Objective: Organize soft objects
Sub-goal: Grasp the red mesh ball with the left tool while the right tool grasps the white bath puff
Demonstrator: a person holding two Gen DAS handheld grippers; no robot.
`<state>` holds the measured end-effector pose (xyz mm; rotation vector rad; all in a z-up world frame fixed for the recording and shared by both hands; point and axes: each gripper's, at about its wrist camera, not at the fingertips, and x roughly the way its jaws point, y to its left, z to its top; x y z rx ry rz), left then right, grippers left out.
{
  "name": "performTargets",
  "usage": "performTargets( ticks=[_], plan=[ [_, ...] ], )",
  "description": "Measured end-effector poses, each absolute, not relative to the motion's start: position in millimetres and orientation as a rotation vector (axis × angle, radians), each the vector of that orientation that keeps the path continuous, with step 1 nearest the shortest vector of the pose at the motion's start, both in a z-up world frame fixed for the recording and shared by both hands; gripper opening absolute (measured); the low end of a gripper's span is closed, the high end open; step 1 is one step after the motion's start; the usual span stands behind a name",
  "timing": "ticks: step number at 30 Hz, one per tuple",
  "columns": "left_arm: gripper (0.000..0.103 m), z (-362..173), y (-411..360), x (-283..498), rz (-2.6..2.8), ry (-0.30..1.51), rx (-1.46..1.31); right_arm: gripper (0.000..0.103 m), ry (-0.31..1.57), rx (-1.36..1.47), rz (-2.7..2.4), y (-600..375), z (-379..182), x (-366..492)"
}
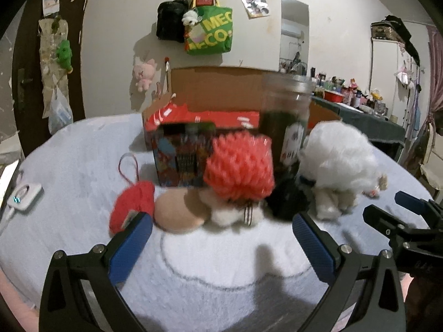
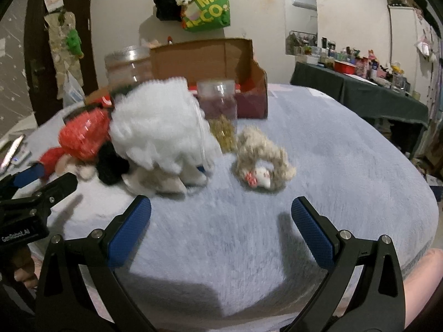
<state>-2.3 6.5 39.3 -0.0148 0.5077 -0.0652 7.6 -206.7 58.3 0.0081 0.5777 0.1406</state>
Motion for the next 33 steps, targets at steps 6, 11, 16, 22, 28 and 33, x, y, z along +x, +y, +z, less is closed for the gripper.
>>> performTargets(
  ticks=[6,11,16,22,28,33],
  plan=[
    [0.103,61,4,8,-0.090,0.483,0.020,0.103,0.514,0.009,0.218,-209,89,11],
    [0.103,70,5,26,-0.112,0.505,0.041,0.103,0.494,-0.005,0.285,-201,104,24],
    [0.103,69,8,44,-0.134,0.553,0.045,0.103,0.535,0.004,0.351,-194,104,47],
    [0.102,68,4,59,-0.160,0.578,0.064,0.103,0.588,0.005,0.428,-189,99,70],
    [0.090,63,1,70,-0.187,0.625,0.066,0.103,0.632,-0.011,0.499,-183,91,81],
    [0.076,57,-1,73,-0.203,0.658,0.065,0.088,0.664,0.001,0.554,-180,83,85]
  ],
)
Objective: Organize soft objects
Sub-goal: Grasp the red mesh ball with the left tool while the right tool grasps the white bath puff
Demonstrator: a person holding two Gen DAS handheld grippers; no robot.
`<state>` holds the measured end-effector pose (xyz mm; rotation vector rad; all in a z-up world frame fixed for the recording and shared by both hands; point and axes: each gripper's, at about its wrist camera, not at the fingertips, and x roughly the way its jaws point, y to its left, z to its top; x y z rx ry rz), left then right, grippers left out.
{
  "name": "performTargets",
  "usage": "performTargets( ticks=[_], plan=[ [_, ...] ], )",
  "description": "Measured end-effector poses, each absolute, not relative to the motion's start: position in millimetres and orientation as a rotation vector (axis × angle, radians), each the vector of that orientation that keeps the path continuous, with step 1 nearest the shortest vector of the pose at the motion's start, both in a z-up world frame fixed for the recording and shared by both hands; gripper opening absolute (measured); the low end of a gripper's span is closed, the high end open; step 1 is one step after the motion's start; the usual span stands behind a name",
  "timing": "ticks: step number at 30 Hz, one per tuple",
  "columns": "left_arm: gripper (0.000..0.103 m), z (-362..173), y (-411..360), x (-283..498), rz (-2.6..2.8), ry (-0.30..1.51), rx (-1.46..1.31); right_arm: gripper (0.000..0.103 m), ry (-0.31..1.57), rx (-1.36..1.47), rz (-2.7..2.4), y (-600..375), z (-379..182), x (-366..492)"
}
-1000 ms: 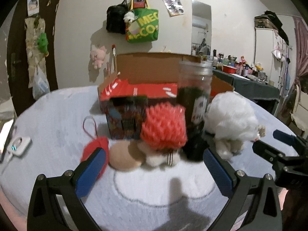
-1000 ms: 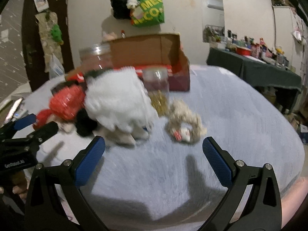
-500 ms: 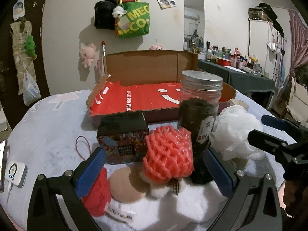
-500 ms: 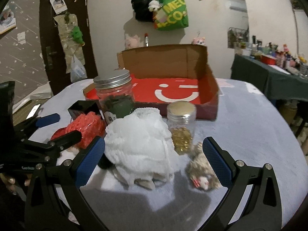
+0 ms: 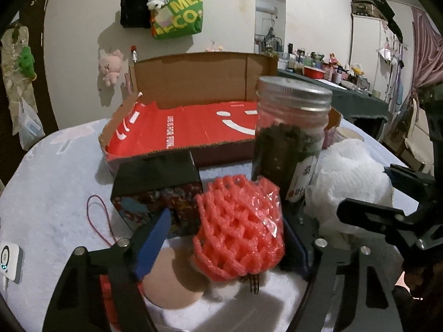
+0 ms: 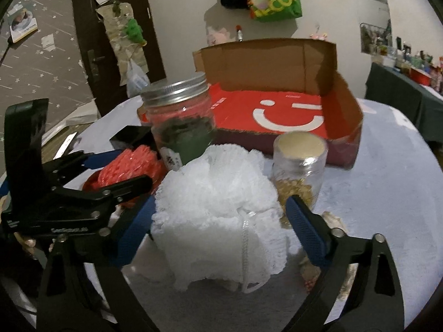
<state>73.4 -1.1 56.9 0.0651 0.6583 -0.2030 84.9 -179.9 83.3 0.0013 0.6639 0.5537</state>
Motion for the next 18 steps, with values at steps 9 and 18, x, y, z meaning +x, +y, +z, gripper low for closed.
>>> performTargets(
  ticks=[9,18],
  plan=[
    [0.051,58,-2,68,-0.262,0.677,0.036,0.057,0.671,0.051,0.586,-185,81,78],
    [0.049,76,2,58,-0.273,0.637,0.022,0.048,0.625,0.064,0.571,-192,90,67]
  ],
)
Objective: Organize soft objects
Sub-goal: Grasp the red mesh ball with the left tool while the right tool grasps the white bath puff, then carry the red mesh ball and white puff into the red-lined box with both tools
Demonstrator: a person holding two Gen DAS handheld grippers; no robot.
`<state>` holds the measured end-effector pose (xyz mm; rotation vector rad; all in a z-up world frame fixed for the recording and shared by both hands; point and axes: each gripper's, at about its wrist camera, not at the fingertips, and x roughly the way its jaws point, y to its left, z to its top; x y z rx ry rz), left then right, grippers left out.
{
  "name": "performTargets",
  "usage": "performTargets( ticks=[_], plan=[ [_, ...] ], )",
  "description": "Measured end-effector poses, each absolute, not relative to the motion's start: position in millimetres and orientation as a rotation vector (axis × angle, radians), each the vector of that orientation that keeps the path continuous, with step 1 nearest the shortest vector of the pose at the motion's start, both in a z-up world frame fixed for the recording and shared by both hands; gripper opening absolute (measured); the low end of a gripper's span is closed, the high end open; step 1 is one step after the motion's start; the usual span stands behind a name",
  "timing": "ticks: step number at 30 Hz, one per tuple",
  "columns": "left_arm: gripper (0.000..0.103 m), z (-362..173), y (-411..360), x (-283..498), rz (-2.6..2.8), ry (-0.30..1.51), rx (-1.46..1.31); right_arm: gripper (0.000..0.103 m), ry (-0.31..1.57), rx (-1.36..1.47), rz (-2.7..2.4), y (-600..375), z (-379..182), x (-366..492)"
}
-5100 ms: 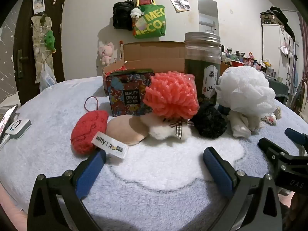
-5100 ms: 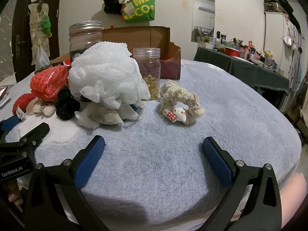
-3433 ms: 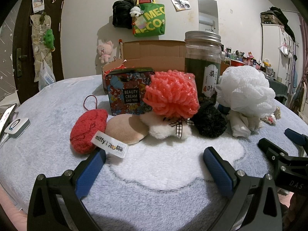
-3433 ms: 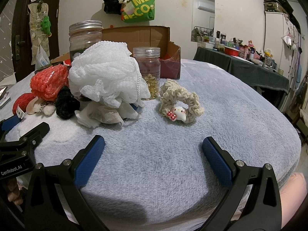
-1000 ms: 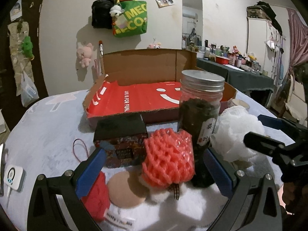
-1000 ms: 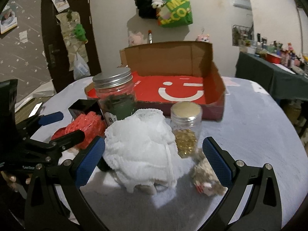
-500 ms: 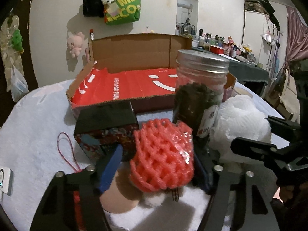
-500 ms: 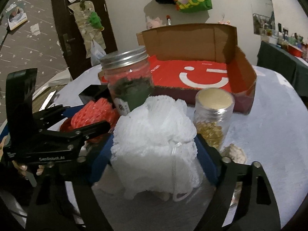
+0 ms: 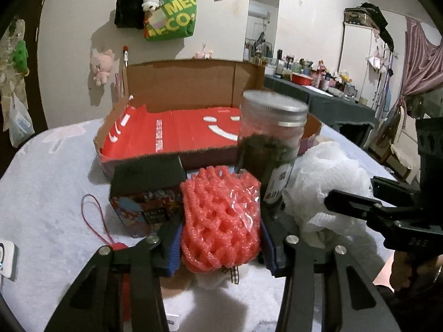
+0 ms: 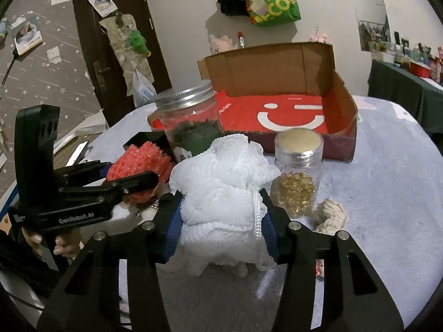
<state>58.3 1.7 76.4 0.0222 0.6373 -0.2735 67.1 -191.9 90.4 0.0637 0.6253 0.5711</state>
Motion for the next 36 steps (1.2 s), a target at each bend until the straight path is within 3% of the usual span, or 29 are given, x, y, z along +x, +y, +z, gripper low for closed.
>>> performTargets(
  ticks=[20,36],
  plan=[
    [0.049,142,17,86,-0.300,0.546,0.105,0.047,0.472,0.043,0.582,-214,165,69],
    [0.049,174,3,215,-0.360,0.646,0.231,0.047,0.525,-0.120,0.559,-183,217,198]
  ],
)
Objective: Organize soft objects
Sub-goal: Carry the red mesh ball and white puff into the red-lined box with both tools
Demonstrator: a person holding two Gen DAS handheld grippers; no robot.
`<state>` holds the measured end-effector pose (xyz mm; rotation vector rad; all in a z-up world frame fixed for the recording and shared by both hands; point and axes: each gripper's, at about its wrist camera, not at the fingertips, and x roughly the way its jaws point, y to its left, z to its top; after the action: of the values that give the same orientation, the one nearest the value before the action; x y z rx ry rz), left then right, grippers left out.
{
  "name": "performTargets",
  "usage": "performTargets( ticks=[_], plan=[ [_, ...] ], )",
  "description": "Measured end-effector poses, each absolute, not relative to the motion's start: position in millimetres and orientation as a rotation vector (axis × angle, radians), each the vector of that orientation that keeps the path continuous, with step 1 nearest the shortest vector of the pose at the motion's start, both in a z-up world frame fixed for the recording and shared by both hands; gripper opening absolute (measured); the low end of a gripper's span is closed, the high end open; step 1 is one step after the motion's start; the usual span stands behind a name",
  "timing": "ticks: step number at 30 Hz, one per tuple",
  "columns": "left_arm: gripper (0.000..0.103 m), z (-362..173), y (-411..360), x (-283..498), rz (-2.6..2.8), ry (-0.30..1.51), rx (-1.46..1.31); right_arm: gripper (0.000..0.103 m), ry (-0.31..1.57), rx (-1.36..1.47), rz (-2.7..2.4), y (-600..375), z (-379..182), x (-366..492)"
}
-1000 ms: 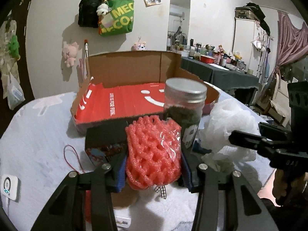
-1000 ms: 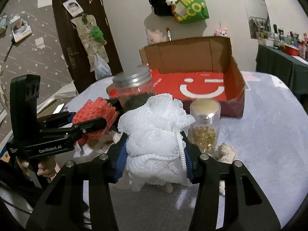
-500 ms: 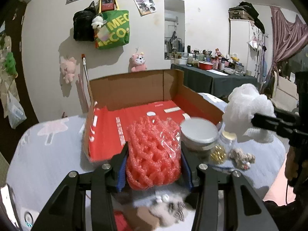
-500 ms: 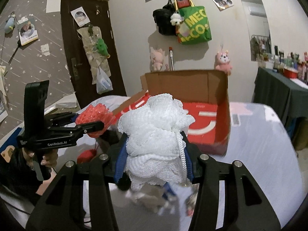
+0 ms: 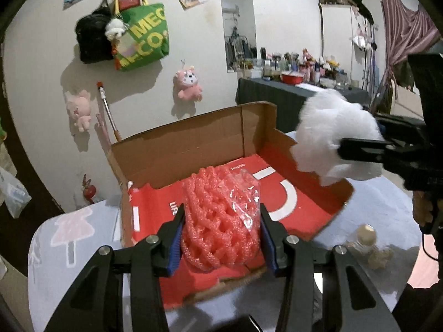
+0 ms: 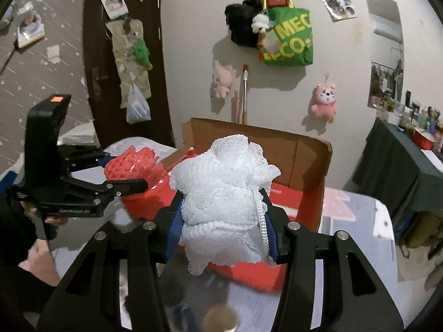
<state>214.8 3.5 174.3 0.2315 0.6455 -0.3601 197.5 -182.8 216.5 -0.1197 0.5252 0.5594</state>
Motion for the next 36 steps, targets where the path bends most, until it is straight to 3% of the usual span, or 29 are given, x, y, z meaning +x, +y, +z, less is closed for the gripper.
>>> performTargets(
  ticks=[15,30,36],
  plan=[
    [0.050,112,-7,360,-0.326,0.889,0.248,0.047,0.832,-0.172,0.412,-137,153,367],
    [0.051,66,-9,413,-0.276,0.999,0.187,0.048,0.955,-0.174,0.363,-126,101,418],
    [0.053,64,-9,412,-0.266,1.001,0.193,0.053,0.968,-0.143,0.363,-132,95,420]
  ],
)
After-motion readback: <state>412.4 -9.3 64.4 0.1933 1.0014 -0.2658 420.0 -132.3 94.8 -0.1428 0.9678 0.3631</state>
